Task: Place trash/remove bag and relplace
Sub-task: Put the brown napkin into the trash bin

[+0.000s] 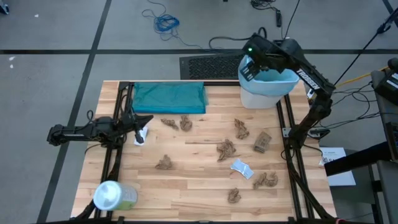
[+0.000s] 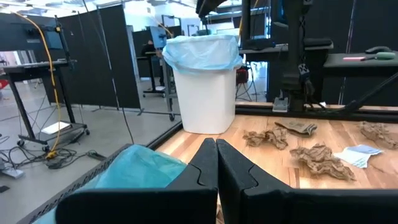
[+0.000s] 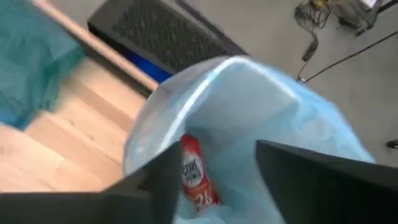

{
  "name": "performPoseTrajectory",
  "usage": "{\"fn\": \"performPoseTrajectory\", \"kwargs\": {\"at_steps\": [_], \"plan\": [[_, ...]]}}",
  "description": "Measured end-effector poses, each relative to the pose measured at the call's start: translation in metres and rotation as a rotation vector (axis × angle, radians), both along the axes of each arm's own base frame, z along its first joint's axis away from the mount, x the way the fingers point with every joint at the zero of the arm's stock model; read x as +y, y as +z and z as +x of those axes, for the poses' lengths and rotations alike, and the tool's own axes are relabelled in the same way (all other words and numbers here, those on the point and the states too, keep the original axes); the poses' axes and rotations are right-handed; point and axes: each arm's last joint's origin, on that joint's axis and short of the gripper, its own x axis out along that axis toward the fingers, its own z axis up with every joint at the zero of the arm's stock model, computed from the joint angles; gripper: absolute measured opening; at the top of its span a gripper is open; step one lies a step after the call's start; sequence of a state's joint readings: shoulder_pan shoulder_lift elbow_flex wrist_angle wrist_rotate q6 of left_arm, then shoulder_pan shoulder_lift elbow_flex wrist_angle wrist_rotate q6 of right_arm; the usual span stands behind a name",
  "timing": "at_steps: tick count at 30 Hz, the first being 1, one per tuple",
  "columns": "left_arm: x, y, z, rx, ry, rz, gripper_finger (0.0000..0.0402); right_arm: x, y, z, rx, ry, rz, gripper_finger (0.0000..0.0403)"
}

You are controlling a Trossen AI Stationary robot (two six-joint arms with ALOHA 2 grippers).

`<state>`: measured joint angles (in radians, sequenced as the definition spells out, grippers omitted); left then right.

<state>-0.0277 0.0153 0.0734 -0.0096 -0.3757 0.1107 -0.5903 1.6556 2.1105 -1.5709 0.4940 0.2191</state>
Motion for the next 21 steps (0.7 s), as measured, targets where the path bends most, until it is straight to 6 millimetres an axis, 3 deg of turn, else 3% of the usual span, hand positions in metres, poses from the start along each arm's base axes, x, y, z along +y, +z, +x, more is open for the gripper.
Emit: {"fn": "performPoseTrajectory", "kwargs": {"at_steps": [5,13,21], "plan": [[0.000,-0.002,0.003,0.025,-0.001,-0.022,0.0000,-0.012,-0.026,0.008,0.086,-0.013,0.061,0.0018],[0.000,-0.006,0.006,0.065,-0.001,-0.047,0.0000,-0.015,-0.055,0.011,0.077,-0.003,0.252,0.0002],[0.000,-0.008,0.009,0.086,0.008,-0.058,0.0000,-0.004,-0.058,0.026,-0.044,0.129,0.374,0.0001]]}}
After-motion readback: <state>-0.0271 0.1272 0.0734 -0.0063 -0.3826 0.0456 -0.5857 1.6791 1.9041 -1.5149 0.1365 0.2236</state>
